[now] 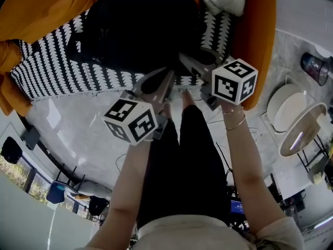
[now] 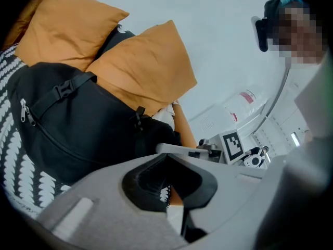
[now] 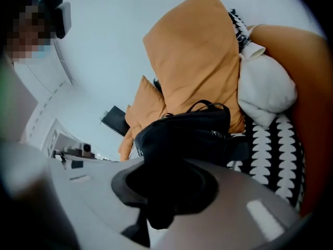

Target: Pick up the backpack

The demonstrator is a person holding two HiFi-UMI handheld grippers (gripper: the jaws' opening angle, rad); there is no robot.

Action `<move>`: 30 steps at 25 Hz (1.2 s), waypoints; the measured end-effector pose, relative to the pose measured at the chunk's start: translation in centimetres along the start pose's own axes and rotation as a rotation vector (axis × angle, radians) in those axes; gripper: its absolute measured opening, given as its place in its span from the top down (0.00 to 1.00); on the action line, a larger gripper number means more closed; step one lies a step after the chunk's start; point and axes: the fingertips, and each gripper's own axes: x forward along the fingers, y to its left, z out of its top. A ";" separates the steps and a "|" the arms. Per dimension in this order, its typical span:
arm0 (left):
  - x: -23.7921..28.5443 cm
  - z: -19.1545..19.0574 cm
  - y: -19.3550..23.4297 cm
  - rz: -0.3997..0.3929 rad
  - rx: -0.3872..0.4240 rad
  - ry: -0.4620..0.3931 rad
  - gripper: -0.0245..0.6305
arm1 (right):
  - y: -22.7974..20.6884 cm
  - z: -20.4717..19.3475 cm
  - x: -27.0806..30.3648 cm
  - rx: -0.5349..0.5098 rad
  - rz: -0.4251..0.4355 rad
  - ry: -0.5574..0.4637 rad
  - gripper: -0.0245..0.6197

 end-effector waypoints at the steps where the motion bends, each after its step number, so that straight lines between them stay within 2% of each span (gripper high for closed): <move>1: -0.3 0.0 -0.3 -0.002 0.006 0.000 0.95 | 0.8 0.3 -0.6 0.016 0.016 -0.020 0.83; 6: -2.7 0.6 -1.9 -0.017 0.043 -0.016 0.95 | 5.4 1.3 -3.1 0.119 0.095 -0.123 0.85; 10: -5.3 0.6 -3.1 -0.043 0.067 -0.037 0.95 | 9.2 1.6 -4.6 0.131 0.150 -0.154 0.85; 14: -7.8 0.5 -5.1 -0.075 0.094 -0.052 0.95 | 12.1 2.0 -6.9 0.118 0.143 -0.208 0.85; 18: -9.9 1.3 -6.9 -0.122 0.066 -0.097 0.95 | 14.8 3.1 -8.8 0.082 0.141 -0.265 0.85; 22: -12.2 2.2 -9.1 -0.164 0.057 -0.138 0.95 | 17.2 4.0 -10.5 0.060 0.135 -0.292 0.86; 25: -14.0 2.8 -10.5 -0.179 0.060 -0.168 0.95 | 19.3 4.6 -11.8 0.058 0.160 -0.319 0.86; 30: -16.9 3.9 -12.5 -0.198 0.075 -0.196 0.95 | 22.7 5.5 -13.4 0.040 0.144 -0.328 0.86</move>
